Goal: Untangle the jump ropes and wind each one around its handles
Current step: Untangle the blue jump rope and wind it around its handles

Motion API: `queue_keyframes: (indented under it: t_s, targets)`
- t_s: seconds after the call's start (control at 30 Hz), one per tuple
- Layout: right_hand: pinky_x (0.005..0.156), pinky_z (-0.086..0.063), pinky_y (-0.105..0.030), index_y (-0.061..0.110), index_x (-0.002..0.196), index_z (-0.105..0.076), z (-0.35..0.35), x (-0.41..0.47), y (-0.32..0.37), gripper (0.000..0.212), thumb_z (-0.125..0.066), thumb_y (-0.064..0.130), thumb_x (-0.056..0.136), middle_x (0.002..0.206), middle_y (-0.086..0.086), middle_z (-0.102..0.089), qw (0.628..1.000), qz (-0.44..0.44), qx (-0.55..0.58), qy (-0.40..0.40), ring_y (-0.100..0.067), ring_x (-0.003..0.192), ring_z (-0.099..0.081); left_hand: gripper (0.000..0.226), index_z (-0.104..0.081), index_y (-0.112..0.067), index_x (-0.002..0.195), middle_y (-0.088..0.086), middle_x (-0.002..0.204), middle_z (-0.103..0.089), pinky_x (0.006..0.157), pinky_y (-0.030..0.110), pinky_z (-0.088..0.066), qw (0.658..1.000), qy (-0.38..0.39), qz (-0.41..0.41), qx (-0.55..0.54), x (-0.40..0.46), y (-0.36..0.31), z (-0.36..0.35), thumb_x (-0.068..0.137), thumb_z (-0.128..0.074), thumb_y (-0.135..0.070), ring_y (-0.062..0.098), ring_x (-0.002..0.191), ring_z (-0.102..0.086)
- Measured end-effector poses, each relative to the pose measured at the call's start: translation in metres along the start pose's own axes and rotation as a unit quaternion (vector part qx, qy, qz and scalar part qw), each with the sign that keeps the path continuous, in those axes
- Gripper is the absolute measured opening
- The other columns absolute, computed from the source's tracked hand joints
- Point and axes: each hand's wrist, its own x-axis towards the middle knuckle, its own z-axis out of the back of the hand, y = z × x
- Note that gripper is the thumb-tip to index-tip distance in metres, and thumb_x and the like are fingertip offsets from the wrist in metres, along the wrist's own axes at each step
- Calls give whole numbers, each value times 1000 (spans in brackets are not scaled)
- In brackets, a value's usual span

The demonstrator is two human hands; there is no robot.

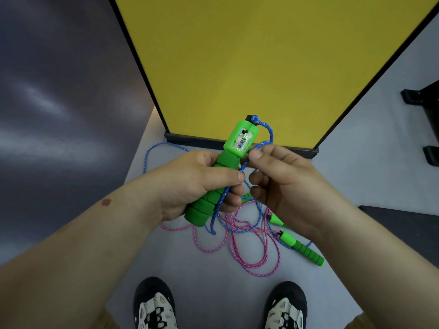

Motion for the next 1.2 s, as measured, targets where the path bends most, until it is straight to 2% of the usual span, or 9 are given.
queue_keyframes:
  t_s: [0.07,0.13,0.27,0.43,0.57,0.77,1.0,1.07,1.2]
  targets:
    - [55,-44,-22,16,82,-62,-3,-2,-1,12,-64,12,93,66,1,-60,1000,-1,-15,15,-8,56,-56,7,-66,-8,89,7,70,-68,61,31,-60,1000,4,1,2,0,0,0,95,-63,-5,16,60,-67]
    - [54,-44,-20,13,85,-60,-5,-3,-1,11,-62,6,93,61,3,-61,1000,4,-20,19,-7,52,-58,7,-67,-8,90,6,69,-68,61,30,-60,1000,4,2,2,0,0,0,95,-63,-5,16,60,-67]
    - [56,-41,-23,16,86,-65,-1,2,0,12,-67,5,89,74,0,-61,999,26,-11,-16,-8,58,-51,2,-65,-5,94,7,71,-68,61,31,-60,1000,-7,9,-7,1,0,1,95,-64,-6,17,60,-68]
    - [57,-42,-23,21,82,-66,14,11,7,12,-72,12,88,65,4,-53,990,46,35,-130,-9,58,-49,4,-62,-3,96,8,72,-68,61,31,-60,1000,-9,10,-8,1,1,3,96,-63,-7,18,60,-67]
    - [56,-44,-24,21,80,-65,22,14,12,12,-73,16,89,83,-1,-60,981,53,72,-174,-9,57,-50,6,-62,-3,90,8,72,-68,61,31,-59,1000,-8,5,-2,1,0,2,96,-62,-6,17,60,-67]
    - [59,-44,-24,21,88,-64,13,9,7,7,-71,20,90,88,1,-61,993,22,72,-93,-9,61,-52,6,-62,-4,90,8,71,-68,62,32,-60,1000,-10,5,0,1,1,1,96,-63,-6,18,60,-66]
    - [55,-44,-21,16,90,-64,-3,-2,-3,2,-66,14,90,69,2,-60,1000,2,-12,6,-7,57,-55,5,-66,-6,92,7,70,-68,62,32,-60,1000,-5,3,-3,1,0,0,96,-62,-6,17,60,-67]
    - [52,-43,-19,14,92,-64,-5,-2,-2,5,-63,9,92,64,4,-61,1000,6,-19,6,-6,53,-56,5,-66,-7,93,6,70,-68,61,31,-60,1000,-5,4,-6,1,0,1,96,-62,-6,17,60,-67]
    - [57,-41,-23,19,83,-68,2,5,0,8,-70,14,89,76,-1,-57,998,32,-9,-60,-9,60,-49,3,-62,-5,95,7,72,-68,63,32,-60,1000,-5,8,-5,2,1,3,96,-63,-8,17,61,-67]
